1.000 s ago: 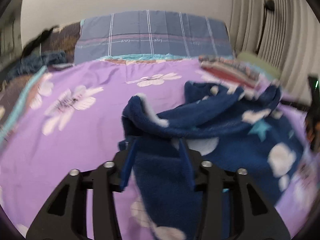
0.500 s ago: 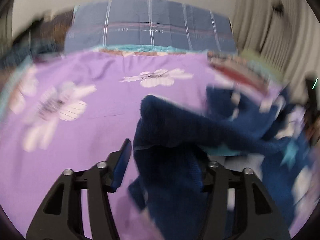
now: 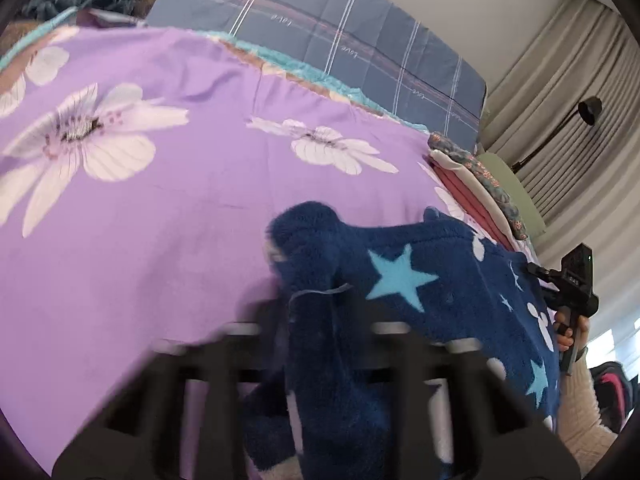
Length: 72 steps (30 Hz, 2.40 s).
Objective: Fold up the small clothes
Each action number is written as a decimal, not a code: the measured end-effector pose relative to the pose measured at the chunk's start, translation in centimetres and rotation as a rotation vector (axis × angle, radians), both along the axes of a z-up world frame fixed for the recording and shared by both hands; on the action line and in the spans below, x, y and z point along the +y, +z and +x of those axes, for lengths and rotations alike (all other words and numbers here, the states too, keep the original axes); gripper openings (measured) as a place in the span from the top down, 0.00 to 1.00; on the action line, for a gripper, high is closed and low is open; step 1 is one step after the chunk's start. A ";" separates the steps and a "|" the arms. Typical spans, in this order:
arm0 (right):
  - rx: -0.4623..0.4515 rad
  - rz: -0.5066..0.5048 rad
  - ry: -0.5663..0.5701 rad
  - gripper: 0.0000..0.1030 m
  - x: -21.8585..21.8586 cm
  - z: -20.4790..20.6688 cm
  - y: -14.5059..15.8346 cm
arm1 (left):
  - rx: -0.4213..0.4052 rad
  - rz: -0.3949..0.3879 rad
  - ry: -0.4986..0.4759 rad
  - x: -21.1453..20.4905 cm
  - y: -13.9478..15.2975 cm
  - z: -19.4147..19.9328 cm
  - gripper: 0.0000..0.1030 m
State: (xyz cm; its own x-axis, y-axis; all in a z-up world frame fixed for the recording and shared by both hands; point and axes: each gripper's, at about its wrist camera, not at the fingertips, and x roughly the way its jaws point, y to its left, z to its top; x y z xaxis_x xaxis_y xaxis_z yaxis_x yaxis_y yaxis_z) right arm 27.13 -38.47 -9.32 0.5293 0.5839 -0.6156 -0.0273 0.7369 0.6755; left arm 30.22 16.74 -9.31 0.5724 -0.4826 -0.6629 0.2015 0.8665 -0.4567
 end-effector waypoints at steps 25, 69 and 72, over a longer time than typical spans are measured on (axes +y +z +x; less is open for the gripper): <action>-0.007 -0.218 -0.104 0.92 -5.2 -11.6 0.8 | -0.233 0.324 -0.205 -14.1 7.8 -13.6 0.51; 0.056 0.034 0.121 0.90 -1.8 -5.2 -2.0 | -0.376 0.579 -0.702 -41.2 -0.7 -25.5 0.81; 0.037 0.094 0.108 0.90 -2.5 -5.2 -2.2 | -0.400 0.608 -0.722 -41.6 -0.8 -25.6 0.81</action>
